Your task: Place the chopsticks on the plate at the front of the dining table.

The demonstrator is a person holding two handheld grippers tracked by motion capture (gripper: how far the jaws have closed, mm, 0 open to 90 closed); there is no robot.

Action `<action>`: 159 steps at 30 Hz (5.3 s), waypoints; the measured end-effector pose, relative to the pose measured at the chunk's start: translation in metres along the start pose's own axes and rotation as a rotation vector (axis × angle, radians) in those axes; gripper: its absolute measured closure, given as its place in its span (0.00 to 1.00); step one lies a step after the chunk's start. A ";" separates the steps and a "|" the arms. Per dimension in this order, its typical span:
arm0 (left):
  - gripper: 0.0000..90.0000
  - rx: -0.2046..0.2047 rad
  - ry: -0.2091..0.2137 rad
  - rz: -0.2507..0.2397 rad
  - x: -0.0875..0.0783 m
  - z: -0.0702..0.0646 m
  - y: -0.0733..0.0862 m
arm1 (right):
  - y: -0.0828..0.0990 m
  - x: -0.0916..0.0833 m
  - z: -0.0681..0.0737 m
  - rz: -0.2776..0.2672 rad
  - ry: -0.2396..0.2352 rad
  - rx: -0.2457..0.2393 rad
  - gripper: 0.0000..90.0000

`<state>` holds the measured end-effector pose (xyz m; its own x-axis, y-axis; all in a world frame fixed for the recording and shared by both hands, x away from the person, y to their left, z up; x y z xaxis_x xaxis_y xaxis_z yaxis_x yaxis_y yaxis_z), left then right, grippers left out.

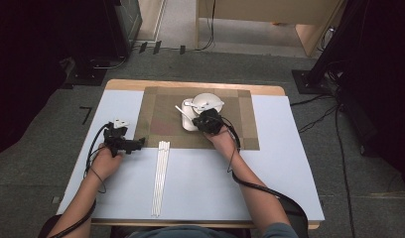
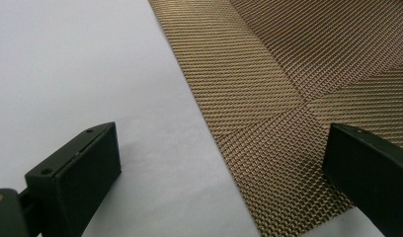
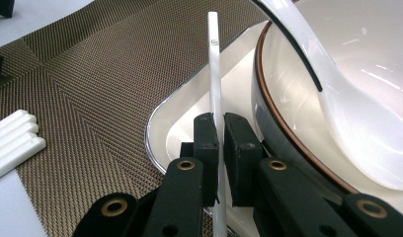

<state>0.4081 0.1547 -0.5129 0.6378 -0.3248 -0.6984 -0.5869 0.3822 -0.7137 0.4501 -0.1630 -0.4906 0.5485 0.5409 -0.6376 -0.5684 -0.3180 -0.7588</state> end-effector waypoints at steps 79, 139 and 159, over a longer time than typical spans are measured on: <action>0.01 -0.003 0.004 0.005 0.000 0.000 0.000 | 0.003 -0.016 0.048 -0.014 -0.102 -0.024 0.44; 0.00 0.000 0.007 0.019 0.001 0.000 -0.002 | 0.038 0.002 0.107 0.005 -0.160 -0.044 0.49; 0.00 -0.001 0.007 0.019 0.002 0.000 -0.002 | 0.040 0.006 0.112 0.012 -0.160 -0.052 0.53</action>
<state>0.4101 0.1532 -0.5126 0.6226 -0.3235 -0.7125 -0.5996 0.3878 -0.7001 0.3622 -0.0852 -0.5102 0.4347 0.6527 -0.6205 -0.5396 -0.3628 -0.7597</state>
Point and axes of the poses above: each handheld gripper's, and its own axes: x roughly forward along the jaws, y roughly out of its underside, z roughly to its left, the point moved 2 cm from there along x, roughly forward along the jaws, and after that the axes turned 5 degrees about x, right-handed, at the moved point
